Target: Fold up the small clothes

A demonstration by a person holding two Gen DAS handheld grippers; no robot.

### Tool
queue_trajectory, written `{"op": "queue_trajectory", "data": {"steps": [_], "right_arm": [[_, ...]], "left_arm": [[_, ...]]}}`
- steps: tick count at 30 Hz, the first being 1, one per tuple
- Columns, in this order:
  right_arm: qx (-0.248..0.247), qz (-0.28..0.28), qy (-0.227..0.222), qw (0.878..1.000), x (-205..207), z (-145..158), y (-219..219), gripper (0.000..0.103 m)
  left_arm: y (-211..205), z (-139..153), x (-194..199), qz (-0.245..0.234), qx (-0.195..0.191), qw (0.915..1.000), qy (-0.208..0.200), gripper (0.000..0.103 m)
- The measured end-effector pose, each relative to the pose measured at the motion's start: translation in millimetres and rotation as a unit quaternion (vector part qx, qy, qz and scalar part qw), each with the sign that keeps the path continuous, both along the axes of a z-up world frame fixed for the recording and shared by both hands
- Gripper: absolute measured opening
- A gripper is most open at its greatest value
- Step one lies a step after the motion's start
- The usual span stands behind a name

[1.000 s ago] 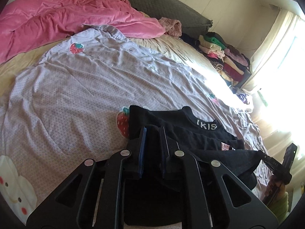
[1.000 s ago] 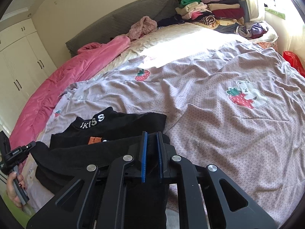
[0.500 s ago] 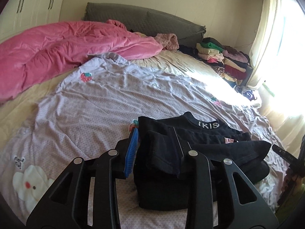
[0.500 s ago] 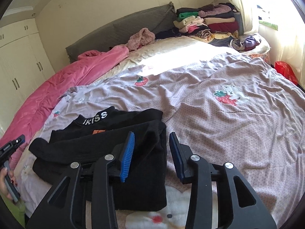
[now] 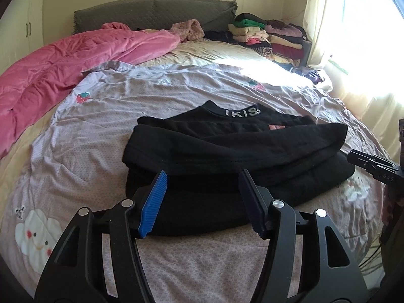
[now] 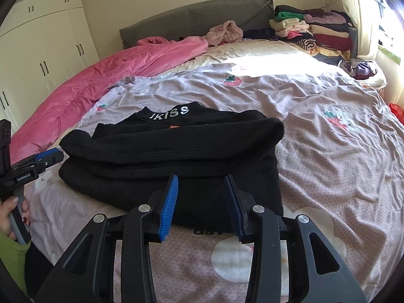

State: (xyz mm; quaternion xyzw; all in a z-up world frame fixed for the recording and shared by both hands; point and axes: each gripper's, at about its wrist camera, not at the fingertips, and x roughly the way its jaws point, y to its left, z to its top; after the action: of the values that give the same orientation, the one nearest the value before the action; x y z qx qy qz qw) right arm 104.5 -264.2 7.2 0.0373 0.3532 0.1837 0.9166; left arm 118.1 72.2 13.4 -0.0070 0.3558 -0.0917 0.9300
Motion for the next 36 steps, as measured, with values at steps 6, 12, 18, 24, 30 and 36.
{"op": "queue_trajectory", "data": {"steps": [6, 12, 18, 24, 30, 36], "right_arm": [[-0.013, 0.023, 0.008, 1.0, -3.6, -6.6, 15.0, 0.037], [-0.042, 0.031, 0.019, 0.998, 1.8, -18.7, 28.3, 0.037], [-0.06, 0.03, 0.032, 0.997, 19.8, -34.7, 40.4, 0.038], [-0.058, 0.035, 0.014, 0.998, 36.4, -30.9, 47.7, 0.038], [-0.052, 0.037, 0.015, 0.998, 59.9, -27.3, 51.2, 0.038], [-0.036, 0.02, 0.034, 0.999, 87.8, -24.5, 47.7, 0.038]], "left_arm": [[-12.8, -19.2, -2.3, -0.019, 0.023, 0.9989, 0.036, 0.051], [-22.5, -40.3, 6.0, -0.029, 0.054, 0.9955, 0.072, 0.051], [-30.0, -47.3, 13.4, -0.036, 0.078, 0.9937, 0.072, 0.052], [-33.9, -45.8, 27.6, -0.04, 0.078, 0.9941, 0.064, 0.053], [-30.9, -42.8, 53.5, -0.037, 0.058, 0.995, 0.072, 0.053], [-26.0, -39.2, 81.1, -0.022, 0.03, 0.9956, 0.085, 0.057]]}}
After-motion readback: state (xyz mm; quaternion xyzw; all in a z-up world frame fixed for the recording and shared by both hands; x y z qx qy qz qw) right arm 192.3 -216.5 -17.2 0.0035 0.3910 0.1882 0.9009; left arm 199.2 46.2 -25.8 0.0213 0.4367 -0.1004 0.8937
